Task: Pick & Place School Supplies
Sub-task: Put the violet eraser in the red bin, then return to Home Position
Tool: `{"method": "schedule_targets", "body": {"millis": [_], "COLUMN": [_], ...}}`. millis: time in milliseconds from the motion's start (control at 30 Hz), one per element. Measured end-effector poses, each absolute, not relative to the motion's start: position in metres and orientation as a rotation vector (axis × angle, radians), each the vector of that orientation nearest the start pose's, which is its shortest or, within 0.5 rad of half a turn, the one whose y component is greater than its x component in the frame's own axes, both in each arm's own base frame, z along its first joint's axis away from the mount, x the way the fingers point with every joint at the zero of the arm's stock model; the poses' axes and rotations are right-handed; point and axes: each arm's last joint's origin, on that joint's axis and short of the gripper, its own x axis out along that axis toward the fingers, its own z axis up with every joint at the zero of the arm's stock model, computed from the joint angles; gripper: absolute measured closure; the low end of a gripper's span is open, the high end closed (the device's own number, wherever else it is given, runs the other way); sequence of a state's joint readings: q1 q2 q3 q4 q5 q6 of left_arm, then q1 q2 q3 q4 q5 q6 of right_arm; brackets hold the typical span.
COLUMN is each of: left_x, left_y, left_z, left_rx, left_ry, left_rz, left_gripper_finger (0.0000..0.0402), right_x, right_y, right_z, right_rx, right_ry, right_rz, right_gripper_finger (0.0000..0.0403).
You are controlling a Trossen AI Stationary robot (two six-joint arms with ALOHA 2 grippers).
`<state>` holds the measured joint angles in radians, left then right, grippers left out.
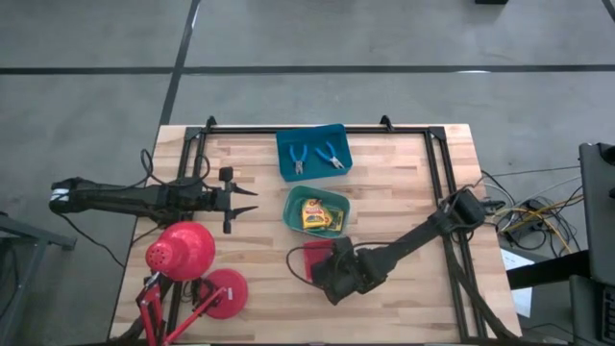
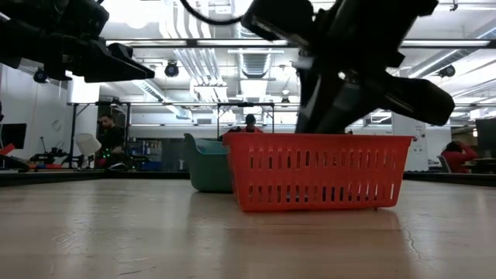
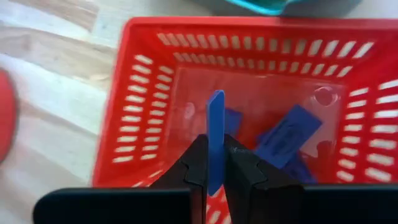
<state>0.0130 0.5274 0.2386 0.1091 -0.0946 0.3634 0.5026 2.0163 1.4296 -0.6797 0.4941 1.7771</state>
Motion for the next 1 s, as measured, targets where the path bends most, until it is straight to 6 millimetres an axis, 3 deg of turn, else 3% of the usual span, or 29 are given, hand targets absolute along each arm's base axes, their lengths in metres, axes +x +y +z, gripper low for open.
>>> {"method": "schedule_targets", "body": {"millis": [167,633,833,1000], "left_x": [0.139,0.139,0.139,0.139], "left_y": [0.005,0.005,0.005,0.004], "left_z": [0.207,0.207,0.207,0.207], "left_rx": [0.370,0.370,0.370,0.370], "left_ry": [0.198,0.197,0.197,0.197], "left_rz": [0.073,0.073,0.073,0.073], "left_gripper_finger": [0.0234,0.0234,0.0234,0.0234], "right_x": [0.355,0.356,0.357,0.358], "right_y": [0.178,0.177,0.176,0.178], "right_z": [0.167,0.167,0.169,0.182], "right_rx": [0.978,0.982,0.961,0.938], "right_ry": [0.731,0.727,0.683,0.610], "right_rz": [-0.895,-0.899,-0.900,-0.881], "right_gripper_finger": [0.0370,0.0276,0.0261,0.0259]}}
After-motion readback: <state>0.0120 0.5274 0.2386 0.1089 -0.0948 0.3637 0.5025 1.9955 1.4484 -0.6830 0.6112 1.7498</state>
